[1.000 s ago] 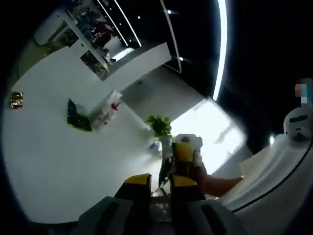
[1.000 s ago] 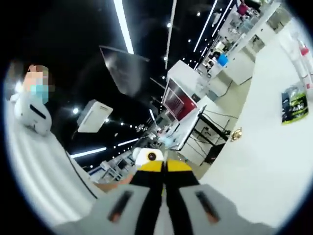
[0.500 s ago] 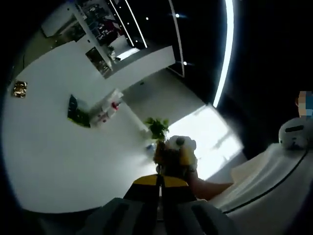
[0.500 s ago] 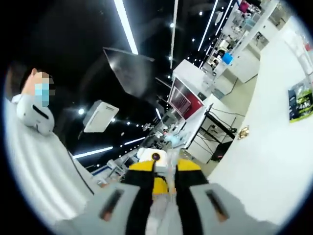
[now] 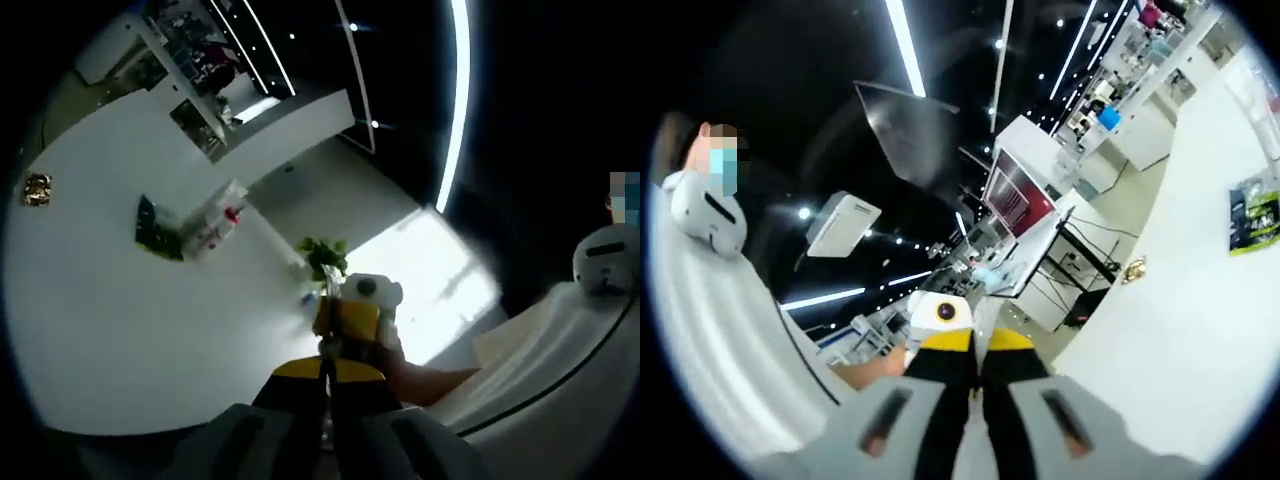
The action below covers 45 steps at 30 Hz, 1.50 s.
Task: Arrange the skincare products in the storage area until every visible bottle or jar stands upright without overlapping.
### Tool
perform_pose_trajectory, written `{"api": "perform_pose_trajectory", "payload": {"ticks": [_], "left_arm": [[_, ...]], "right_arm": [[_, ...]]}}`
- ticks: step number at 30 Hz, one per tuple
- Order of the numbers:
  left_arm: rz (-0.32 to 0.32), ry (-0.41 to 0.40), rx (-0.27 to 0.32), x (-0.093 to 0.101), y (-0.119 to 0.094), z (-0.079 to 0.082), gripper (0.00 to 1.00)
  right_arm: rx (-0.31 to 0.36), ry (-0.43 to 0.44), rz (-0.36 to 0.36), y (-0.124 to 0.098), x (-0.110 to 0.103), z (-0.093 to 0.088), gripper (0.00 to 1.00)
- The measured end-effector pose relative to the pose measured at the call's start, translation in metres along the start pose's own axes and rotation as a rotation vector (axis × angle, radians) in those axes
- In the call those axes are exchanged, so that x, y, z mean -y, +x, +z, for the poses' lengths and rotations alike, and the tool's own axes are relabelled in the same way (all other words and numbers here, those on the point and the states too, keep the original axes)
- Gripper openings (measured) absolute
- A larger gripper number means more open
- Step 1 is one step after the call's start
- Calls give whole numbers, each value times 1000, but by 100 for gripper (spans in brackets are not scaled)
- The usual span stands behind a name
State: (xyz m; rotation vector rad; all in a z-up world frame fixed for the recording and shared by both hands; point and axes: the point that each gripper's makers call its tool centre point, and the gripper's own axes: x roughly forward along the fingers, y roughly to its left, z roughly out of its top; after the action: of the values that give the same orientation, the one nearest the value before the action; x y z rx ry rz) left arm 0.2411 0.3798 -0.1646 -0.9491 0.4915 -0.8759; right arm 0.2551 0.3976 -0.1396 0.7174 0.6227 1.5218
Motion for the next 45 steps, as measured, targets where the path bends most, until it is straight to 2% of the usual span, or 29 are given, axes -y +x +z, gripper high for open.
{"api": "perform_pose_trajectory", "payload": {"ticks": [1,2,3,8,12,15,19,24,25,27,31,35,39,42,45], "left_arm": [[0,3,0,-1,0,1,0],[-3,7,-14,-2,3,2,0],[-3,6,-30,-3,5,2,0],[6,2,-70,-15,9,3,0],[11,-6,-76,-26,11,11,0],[43,-14,-87,-43,15,22,0],[78,-15,-89,-64,20,39,0],[133,-27,-82,-87,23,63,1],[144,-42,-77,-92,24,72,1],[156,-34,-64,-96,26,82,1],[165,-33,-69,-103,33,96,1],[201,-7,-109,-114,40,102,1],[226,-25,-111,-124,43,111,1],[277,-38,-104,-135,54,122,1],[275,-25,-118,-135,62,126,1]], "right_arm": [[5,-1,-9,-1,1,1,12],[31,-45,-64,-4,10,5,17],[33,-57,-87,-7,13,5,23],[62,-68,-136,-24,20,11,24],[91,-87,-221,-44,32,22,28],[77,-108,-297,-61,42,22,28],[27,-112,-398,-88,56,11,28],[62,-68,-498,-112,71,4,30],[62,-58,-520,-116,74,0,31],[27,-57,-568,-121,80,-8,32],[-24,-64,-568,-122,80,-16,33],[-41,-66,-602,-125,90,-17,33],[-46,-50,-636,-126,99,-22,33],[-131,-78,-668,-128,106,-39,33],[-160,-90,-698,-131,113,-49,33]]}}
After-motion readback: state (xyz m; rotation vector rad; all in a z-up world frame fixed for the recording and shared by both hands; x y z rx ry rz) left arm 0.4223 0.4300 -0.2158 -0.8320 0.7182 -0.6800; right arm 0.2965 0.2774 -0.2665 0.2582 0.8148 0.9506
